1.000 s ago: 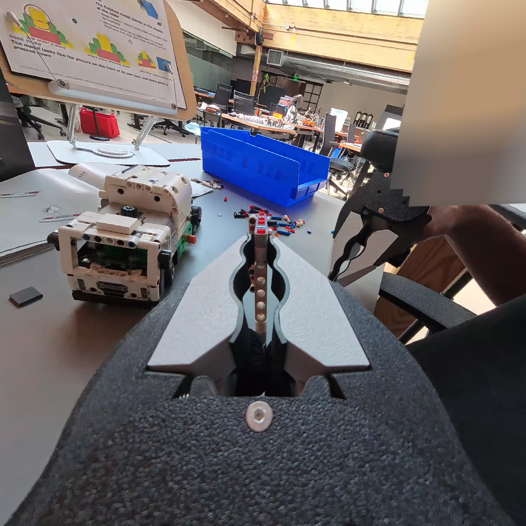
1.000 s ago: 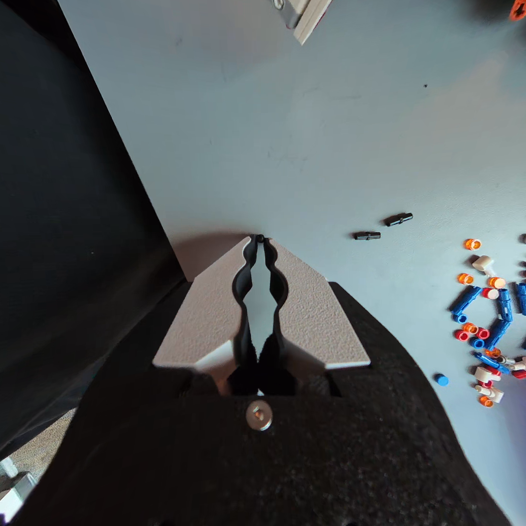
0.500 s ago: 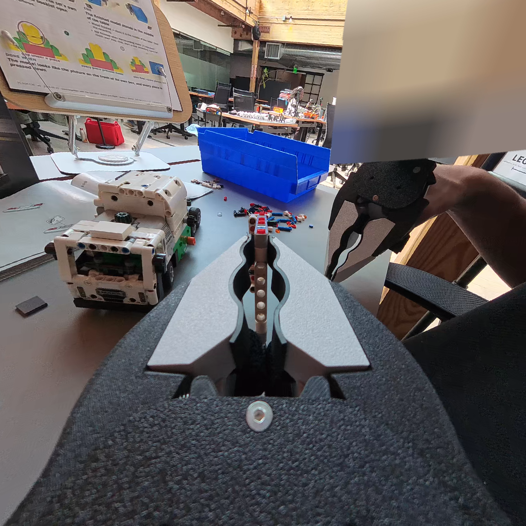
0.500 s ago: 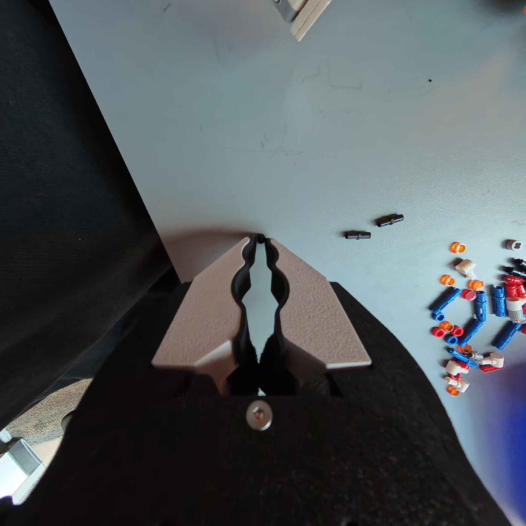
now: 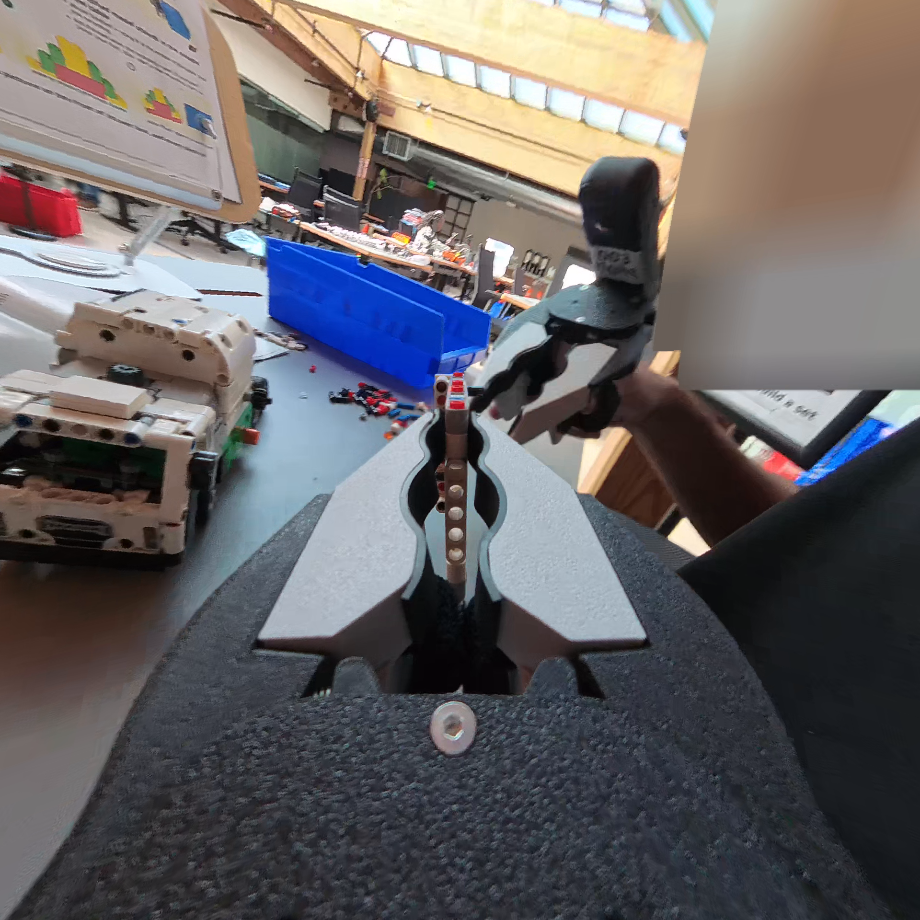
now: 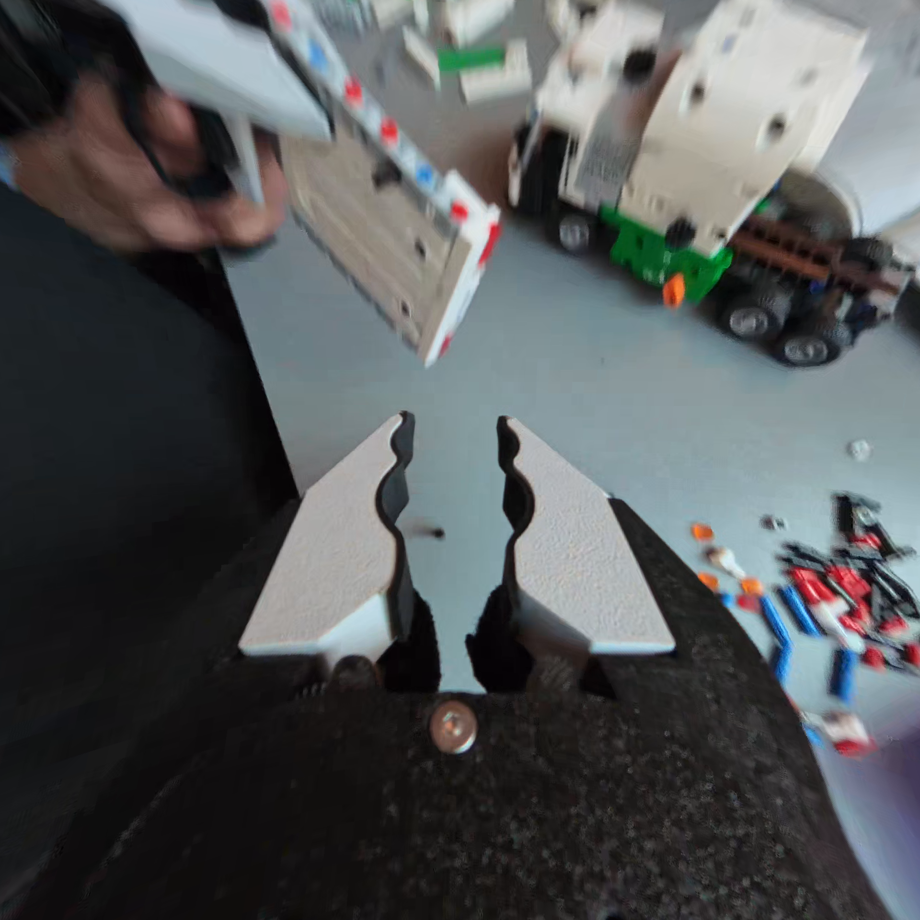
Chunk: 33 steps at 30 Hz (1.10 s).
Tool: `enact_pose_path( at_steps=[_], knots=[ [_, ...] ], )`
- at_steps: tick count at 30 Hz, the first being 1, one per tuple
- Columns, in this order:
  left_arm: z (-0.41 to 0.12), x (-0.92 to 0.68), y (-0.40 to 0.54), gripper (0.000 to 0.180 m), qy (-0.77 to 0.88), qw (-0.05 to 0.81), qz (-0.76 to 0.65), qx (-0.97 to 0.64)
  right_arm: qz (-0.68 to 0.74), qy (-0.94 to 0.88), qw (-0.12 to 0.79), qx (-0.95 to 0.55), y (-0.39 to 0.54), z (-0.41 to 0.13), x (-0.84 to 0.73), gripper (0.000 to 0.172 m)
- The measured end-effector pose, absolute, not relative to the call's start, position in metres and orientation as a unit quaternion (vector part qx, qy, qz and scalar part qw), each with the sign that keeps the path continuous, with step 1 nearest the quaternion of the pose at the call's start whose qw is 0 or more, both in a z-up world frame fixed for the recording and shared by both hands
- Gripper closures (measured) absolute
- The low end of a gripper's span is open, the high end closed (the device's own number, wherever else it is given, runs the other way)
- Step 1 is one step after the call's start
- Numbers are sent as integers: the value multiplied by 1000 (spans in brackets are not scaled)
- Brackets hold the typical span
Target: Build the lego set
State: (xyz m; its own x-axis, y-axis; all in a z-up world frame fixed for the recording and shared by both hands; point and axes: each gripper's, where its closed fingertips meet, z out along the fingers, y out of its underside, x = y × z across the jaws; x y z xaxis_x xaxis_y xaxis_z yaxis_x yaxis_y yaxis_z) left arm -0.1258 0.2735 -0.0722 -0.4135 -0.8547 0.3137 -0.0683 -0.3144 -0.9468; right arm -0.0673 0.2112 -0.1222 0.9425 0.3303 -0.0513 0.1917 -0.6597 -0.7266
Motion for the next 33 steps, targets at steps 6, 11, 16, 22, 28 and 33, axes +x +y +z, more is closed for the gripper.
enact_pose_path(
  at_steps=[6,11,16,22,28,33],
  knots=[
    [-58,-134,256,175,482,216,-740,-417,331,-128,515,-780,239,-86,-114,133],
    [-54,-136,253,174,470,193,-758,-410,440,-116,535,-712,240,-73,-126,156],
    [-52,-138,257,172,447,163,-780,-408,474,-93,541,-688,239,-74,-123,156],
    [-55,-136,258,174,440,155,-779,-418,465,-85,558,-682,242,-73,-120,156],
    [-59,-136,267,176,457,209,-751,-429,374,-82,562,-733,244,-83,-111,148],
    [-72,-138,298,174,512,348,-643,-452,151,-78,501,-849,201,-110,-69,144]
  ],
)
